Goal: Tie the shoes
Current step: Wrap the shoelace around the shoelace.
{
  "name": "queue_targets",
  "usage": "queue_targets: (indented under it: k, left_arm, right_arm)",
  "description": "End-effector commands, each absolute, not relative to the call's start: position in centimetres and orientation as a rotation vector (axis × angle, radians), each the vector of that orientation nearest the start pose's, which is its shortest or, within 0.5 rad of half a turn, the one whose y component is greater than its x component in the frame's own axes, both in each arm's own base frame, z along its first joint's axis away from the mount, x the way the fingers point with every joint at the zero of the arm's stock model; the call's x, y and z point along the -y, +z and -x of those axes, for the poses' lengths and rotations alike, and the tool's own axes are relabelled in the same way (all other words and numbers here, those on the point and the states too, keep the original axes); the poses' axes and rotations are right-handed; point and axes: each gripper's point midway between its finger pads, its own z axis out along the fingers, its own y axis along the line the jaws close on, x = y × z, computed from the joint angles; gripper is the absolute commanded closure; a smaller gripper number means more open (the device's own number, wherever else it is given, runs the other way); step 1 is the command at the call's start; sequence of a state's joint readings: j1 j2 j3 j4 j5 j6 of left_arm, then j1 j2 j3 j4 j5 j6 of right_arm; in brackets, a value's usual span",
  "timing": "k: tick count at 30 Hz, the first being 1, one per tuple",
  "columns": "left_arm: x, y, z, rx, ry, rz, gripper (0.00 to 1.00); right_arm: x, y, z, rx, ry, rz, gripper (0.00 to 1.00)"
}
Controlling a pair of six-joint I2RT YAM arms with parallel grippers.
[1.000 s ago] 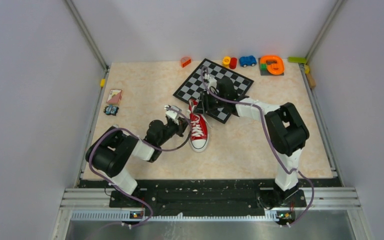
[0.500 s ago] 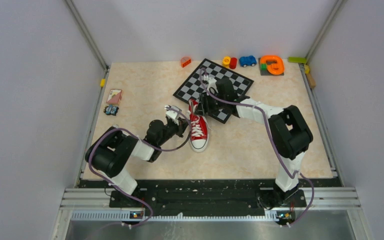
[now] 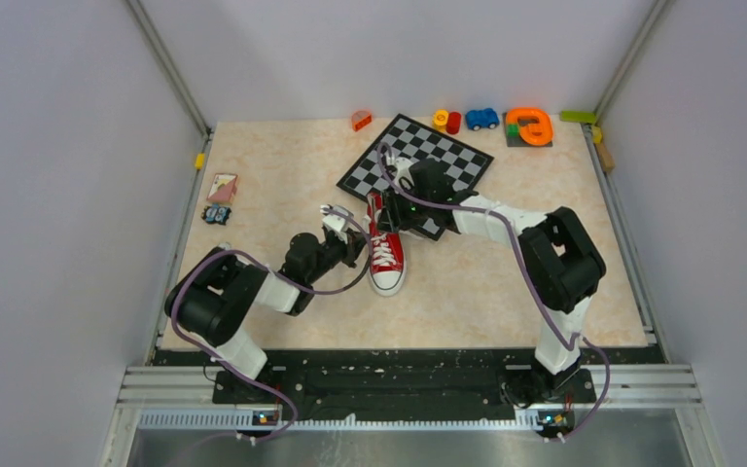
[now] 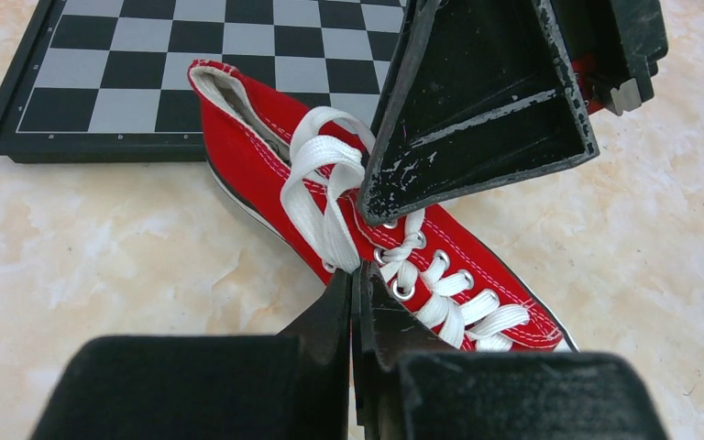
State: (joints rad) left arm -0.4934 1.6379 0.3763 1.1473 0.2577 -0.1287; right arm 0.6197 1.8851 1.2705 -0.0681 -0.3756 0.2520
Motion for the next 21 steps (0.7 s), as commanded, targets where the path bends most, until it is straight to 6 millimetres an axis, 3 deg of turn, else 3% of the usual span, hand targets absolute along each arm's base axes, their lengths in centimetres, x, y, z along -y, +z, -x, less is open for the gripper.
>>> queue_targets:
  k: [1, 5, 13, 18, 21]
  left_arm:
    - [23.5, 11.1, -34.0, -1.606, -0.674, -0.49, 1.0]
    - [23.5, 11.1, -34.0, -1.606, -0.676, -0.491, 1.0]
    - [23.5, 11.2, -34.0, -1.603, -0.666, -0.502, 1.0]
    - [23.3, 11.0, -34.1, -1.608, -0.653, -0.51, 1.0]
    - [23.4, 10.8, -34.1, -1.618, -0.657, -0.51, 1.0]
  right_arm:
    - [-35.7, 12.1, -35.8, -2.192, 0.871, 0.673, 0.64]
    - [-35.7, 12.2, -35.7, -2.195, 0.876, 0.669, 0.77]
    - [-35.5, 13.7, -36.3, -2.131, 0.86, 0.653, 0.82]
    - [-35.3, 14.7, -36.6, -2.067, 0.881, 0.644, 0.99]
    - [-34.4, 15.4, -36.6, -2.036, 0.896, 0.6, 1.0]
